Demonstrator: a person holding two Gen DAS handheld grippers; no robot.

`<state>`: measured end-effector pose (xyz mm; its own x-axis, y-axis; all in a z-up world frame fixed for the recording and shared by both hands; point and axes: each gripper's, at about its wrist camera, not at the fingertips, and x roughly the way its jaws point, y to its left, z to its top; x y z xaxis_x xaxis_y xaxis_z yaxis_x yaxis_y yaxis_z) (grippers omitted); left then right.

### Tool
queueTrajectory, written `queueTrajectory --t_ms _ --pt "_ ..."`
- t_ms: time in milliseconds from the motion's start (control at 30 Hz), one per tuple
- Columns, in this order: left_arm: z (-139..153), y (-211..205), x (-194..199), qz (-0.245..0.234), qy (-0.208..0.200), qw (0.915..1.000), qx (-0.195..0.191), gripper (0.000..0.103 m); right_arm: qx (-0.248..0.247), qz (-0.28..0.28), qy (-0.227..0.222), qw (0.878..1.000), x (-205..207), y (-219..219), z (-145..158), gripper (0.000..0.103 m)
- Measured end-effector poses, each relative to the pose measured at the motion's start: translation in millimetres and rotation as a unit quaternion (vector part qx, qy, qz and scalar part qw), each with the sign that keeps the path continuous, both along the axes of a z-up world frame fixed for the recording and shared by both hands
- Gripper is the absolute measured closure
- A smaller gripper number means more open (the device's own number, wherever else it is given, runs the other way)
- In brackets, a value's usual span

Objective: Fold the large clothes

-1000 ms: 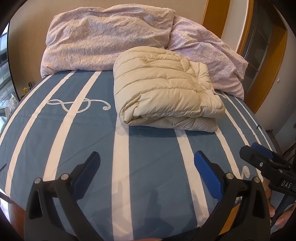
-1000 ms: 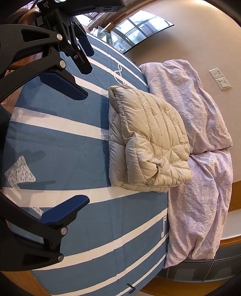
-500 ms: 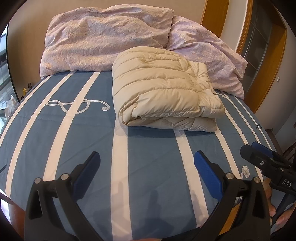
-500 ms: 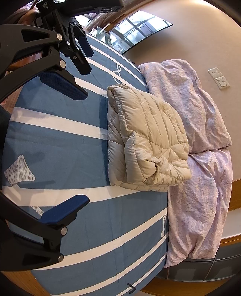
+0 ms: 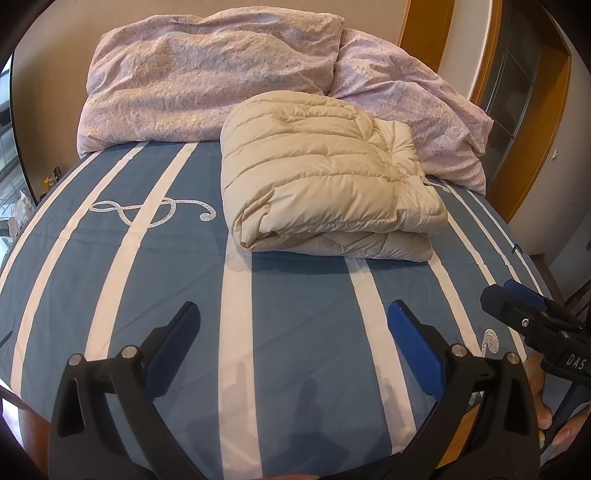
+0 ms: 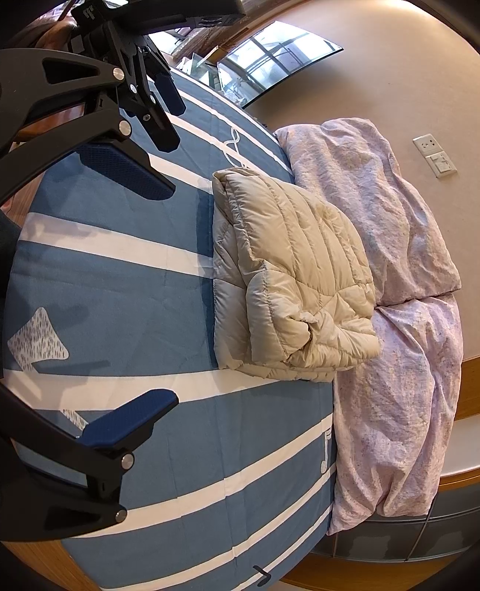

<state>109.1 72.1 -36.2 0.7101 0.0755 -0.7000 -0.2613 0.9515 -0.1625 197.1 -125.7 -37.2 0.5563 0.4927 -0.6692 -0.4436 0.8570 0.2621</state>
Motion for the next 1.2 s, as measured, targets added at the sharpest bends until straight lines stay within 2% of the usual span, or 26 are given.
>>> queueTrajectory --t_ms 1200 --pt "0.6 -2.4 1.8 -0.014 -0.006 0.9999 0.001 0.002 0.001 -0.001 0.001 1.0 0.8 -1.1 0.2 0.001"
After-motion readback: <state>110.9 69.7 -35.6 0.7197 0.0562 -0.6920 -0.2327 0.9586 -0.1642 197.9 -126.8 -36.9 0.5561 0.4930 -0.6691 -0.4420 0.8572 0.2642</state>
